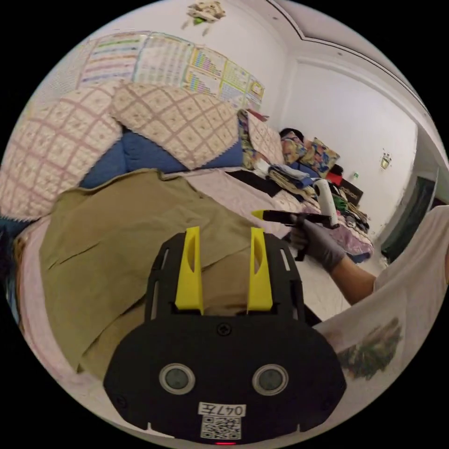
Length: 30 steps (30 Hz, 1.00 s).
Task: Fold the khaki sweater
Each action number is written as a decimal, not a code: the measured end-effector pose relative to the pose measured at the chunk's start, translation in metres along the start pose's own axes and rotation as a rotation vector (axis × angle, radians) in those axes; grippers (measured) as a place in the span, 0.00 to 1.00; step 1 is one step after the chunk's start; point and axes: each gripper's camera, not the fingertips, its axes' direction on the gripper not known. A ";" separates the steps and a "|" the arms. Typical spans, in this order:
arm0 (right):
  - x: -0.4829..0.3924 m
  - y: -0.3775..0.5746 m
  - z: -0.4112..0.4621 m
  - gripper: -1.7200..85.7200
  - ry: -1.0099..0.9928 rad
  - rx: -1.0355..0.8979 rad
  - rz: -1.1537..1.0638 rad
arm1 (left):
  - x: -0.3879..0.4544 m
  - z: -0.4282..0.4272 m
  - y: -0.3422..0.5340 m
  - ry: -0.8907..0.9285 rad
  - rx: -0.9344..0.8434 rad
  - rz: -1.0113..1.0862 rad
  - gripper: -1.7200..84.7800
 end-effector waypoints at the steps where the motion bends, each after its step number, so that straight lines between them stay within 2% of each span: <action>1: -0.002 -0.002 0.008 0.09 0.023 -0.033 -0.018 | -0.016 -0.021 0.012 -0.041 0.009 -0.045 0.18; 5: -0.002 -0.013 0.042 0.09 0.066 -0.123 -0.022 | -0.135 -0.150 0.126 -0.355 -0.025 -0.464 0.17; 7: -0.004 -0.023 0.053 0.09 0.042 -0.133 -0.036 | -0.167 -0.192 0.186 -0.415 -0.027 -0.622 0.17; 9: -0.009 -0.037 0.066 0.08 0.031 -0.149 -0.081 | -0.193 -0.229 0.255 -0.376 -0.001 -0.773 0.17; 13: -0.016 -0.070 0.116 0.08 0.115 -0.262 -0.188 | -0.213 -0.253 0.324 -0.247 0.038 -0.903 0.18; 18: -0.002 -0.076 0.168 0.06 0.087 -0.372 -0.157 | -0.225 -0.264 0.400 0.015 0.156 -1.074 0.18; 23: -0.011 -0.071 0.160 0.01 0.004 -0.268 -0.207 | -0.206 -0.286 0.443 0.062 0.184 -1.103 0.14; 28: -0.023 -0.059 0.127 0.01 0.057 -0.127 -0.253 | -0.183 -0.308 0.469 0.161 0.262 -1.080 0.02; 30: -0.021 -0.049 0.127 0.01 0.083 -0.132 -0.247 | -0.169 -0.326 0.476 0.162 0.301 -1.055 0.01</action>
